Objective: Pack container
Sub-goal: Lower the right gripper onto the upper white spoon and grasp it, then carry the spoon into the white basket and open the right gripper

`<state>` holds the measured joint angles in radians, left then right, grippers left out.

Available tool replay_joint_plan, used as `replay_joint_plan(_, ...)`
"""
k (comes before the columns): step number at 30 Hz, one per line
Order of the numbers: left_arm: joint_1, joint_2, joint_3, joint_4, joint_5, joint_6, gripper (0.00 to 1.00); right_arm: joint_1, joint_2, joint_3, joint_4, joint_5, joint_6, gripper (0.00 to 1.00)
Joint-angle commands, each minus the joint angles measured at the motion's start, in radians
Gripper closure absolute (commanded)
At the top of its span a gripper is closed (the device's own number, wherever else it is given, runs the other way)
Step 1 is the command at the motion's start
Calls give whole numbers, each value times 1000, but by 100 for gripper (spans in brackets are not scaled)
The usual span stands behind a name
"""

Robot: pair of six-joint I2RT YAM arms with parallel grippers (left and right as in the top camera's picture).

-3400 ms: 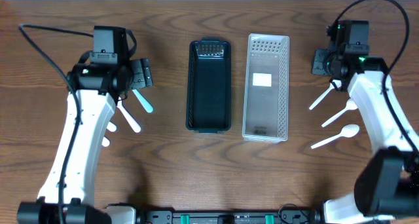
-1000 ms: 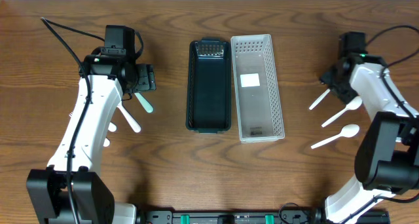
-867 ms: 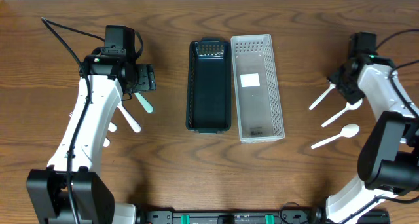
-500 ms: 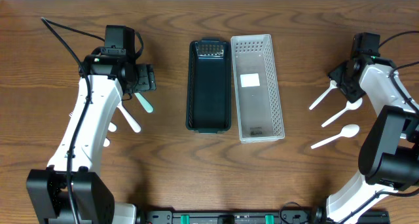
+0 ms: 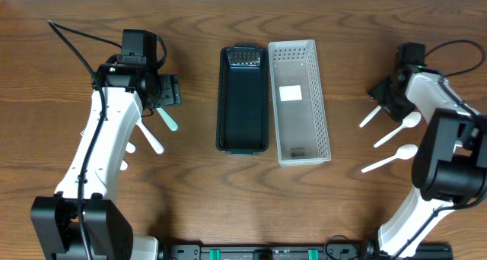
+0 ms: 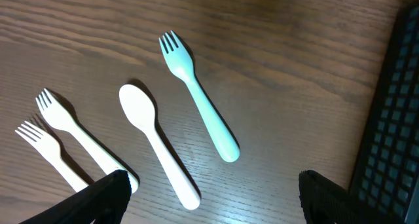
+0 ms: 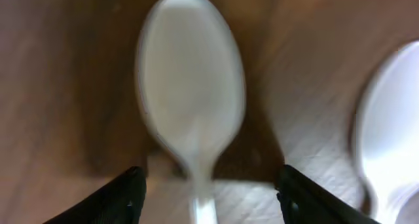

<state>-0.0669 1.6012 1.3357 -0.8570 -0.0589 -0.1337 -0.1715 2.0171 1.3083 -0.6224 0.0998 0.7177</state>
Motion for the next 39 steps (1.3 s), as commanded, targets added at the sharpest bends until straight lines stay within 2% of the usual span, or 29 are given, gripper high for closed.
replay_joint_plan(1,5,6,20,-3,-8,-2,16,14,43,8,-2,-14,-10,33)
replay_joint_plan(4,5,6,20,-3,-8,-2,16,18,48,8,-7,-14,-17,45)
replay_joint_plan(10,5,6,20,-3,-8,-2,16,22,48,8,-6,-14,-16,78)
replay_joint_plan(19,5,6,20,-3,-8,-2,16,23,48,8,-5,-14,-17,99)
replay_joint_plan(28,5,6,20,-3,-8,-2,16,101,-33,138,-108,-19,-166,99)
replay_joint_plan(33,5,6,20,-3,-8,-2,16,219,-132,286,-181,-19,-273,99)
replay_joint_plan(39,5,6,20,-3,-8,-2,16,405,-164,361,-230,-26,-300,99)
